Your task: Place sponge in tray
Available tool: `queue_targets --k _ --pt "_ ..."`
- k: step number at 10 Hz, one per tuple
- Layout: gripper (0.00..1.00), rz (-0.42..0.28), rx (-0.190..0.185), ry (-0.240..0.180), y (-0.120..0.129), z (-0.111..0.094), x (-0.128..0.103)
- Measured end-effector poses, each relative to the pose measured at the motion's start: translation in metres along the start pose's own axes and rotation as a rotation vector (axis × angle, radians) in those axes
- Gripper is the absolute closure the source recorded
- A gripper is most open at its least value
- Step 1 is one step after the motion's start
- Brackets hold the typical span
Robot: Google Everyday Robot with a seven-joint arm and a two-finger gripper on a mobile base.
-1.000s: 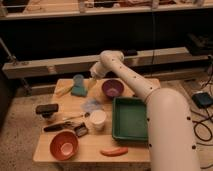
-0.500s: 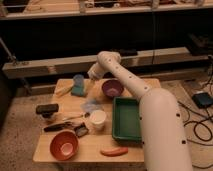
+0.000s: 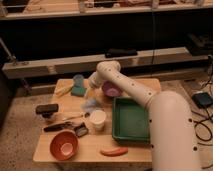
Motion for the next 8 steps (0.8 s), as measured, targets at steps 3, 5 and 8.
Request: queue_targets --k 3,5,8 --pt "0.2 0.019 -0.026 -0.029 -0.001 0.017 0.008" --pt "0.2 0.018 -0.043 -0.029 -0.002 0.035 0.008" --pt "0.2 0.015 -0.028 -0.026 -0.006 0.048 0.009"
